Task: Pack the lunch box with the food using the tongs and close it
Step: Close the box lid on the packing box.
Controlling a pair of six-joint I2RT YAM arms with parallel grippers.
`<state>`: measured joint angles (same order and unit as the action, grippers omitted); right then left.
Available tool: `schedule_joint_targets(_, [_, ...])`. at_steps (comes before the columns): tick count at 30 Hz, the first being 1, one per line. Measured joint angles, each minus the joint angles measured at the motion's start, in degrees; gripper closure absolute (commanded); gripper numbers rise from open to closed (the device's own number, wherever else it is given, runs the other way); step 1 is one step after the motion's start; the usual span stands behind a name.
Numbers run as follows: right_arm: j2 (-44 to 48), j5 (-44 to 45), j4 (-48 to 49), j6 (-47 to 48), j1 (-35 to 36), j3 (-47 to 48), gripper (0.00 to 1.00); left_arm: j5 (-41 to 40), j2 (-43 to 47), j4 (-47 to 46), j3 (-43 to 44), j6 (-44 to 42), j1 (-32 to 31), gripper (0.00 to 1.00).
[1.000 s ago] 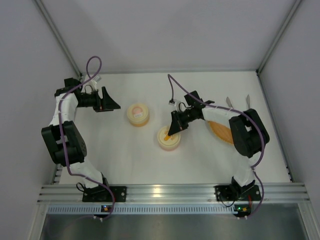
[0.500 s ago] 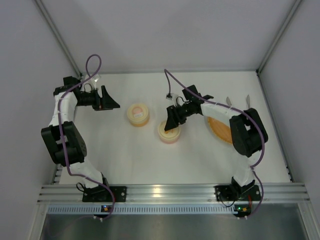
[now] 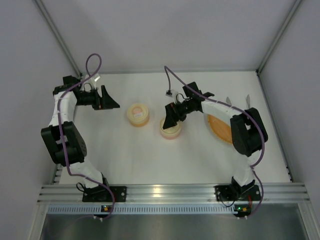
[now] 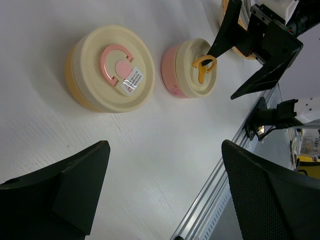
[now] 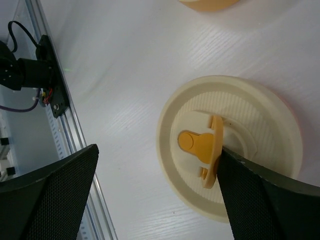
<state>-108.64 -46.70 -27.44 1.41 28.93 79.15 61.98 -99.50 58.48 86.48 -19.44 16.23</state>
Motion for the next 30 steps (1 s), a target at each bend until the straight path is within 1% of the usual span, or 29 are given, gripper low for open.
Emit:
schedule_joint_targets(3, [-0.74,-2.45,0.22,-0.31,-0.92,0.13,0.06,0.09,0.0,0.31,0.11,-0.22,0.0,0.02])
schedule_joint_targets(4, [-0.98,-3.21,0.42,-0.55,-1.2,0.13,0.09,0.09,0.0,0.33,0.13,-0.26,0.0,0.02])
schedule_joint_targets(5, [-1.22,-4.07,0.63,-0.79,-1.49,0.13,0.14,0.09,0.0,0.44,0.17,-0.28,0.0,0.02])
schedule_joint_targets(11, [-4.0,-9.9,2.03,-3.61,-3.85,0.66,0.24,0.13,-0.13,0.79,0.72,-0.46,0.0,0.02])
schedule_joint_targets(21, [-8.55,-19.69,4.22,-8.92,-7.08,1.6,0.27,0.13,-0.42,1.11,0.79,-0.48,0.0,0.02])
schedule_joint_targets(30, [-8.76,-21.55,2.21,-8.92,-9.57,1.57,0.27,0.33,-0.42,1.16,0.79,-0.46,0.0,0.02])
